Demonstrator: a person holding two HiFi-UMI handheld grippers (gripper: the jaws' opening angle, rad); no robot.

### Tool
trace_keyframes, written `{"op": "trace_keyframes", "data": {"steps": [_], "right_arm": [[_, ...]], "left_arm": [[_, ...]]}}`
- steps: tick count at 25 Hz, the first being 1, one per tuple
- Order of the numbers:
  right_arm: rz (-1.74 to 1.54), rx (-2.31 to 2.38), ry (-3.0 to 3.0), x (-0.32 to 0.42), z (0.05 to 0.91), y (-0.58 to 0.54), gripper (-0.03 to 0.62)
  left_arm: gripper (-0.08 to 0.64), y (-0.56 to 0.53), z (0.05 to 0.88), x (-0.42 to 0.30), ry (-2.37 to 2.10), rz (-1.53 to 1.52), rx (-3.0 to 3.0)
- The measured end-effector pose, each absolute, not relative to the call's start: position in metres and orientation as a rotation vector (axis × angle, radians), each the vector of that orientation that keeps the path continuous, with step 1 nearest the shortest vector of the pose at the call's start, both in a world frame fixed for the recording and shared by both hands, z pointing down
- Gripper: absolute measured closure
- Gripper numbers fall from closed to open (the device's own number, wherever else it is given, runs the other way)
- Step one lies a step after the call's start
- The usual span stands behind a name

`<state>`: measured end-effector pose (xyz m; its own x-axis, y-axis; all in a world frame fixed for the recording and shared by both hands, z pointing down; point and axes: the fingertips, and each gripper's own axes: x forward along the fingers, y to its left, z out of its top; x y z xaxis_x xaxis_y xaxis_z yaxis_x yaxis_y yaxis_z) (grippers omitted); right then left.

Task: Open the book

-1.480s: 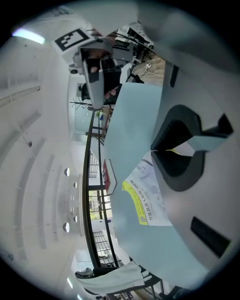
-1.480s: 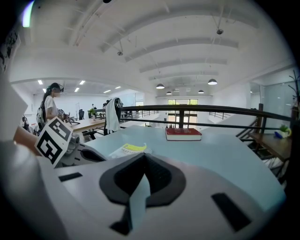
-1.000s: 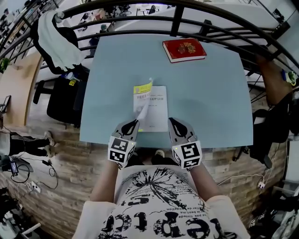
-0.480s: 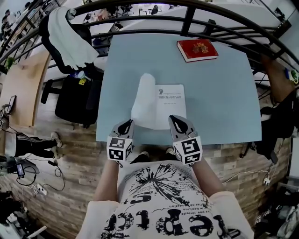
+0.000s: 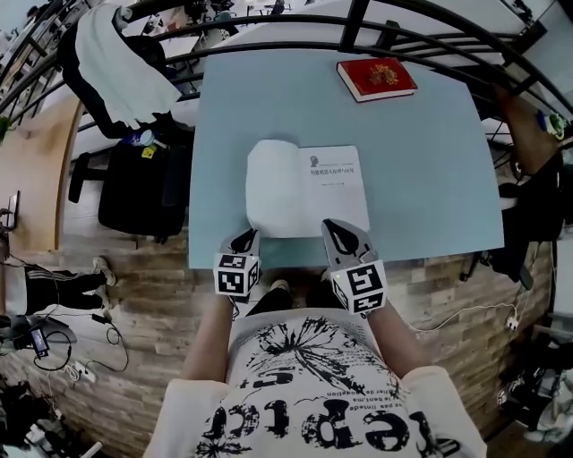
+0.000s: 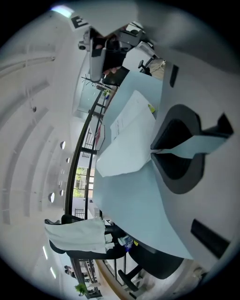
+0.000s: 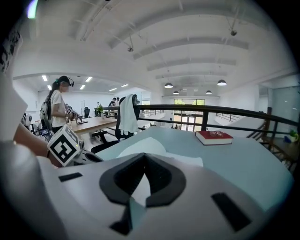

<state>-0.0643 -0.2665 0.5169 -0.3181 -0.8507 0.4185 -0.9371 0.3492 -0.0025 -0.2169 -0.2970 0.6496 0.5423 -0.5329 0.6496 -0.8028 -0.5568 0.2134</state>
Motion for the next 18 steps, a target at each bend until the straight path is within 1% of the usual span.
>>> {"op": "trace_keyframes", "data": {"steps": [5,6,7,9,12,18], "right_arm": [[0.373,1.59,-2.242,-0.075,0.524,-0.252,0.581],[0.375,1.595,-2.237,-0.074,0.524,-0.25,0.58],[0.377,1.602,-2.234,-0.074,0.524,-0.249,0.581],[0.373,1.609,-2.23,-0.071,0.523,-0.246,0.58],[0.357,1.595,-2.24,-0.068,0.519,-0.241,0.581],[0.297,1.575,-2.299,-0.051,0.499,-0.24,0.581]], "left_arm": [[0.508,-0.287,0.67,-0.219,-1.021,0.779,2.251],[0.499,-0.286,0.67,-0.218,-1.015,0.766,2.243],[0.474,-0.285,0.669,-0.218,-1.011,0.751,2.241],[0.459,-0.283,0.665,-0.217,-1.008,0.732,2.248],[0.438,-0.282,0.656,-0.219,-1.043,0.723,2.256],[0.431,-0.291,0.605,-0.217,-1.232,0.607,2.282]]}}
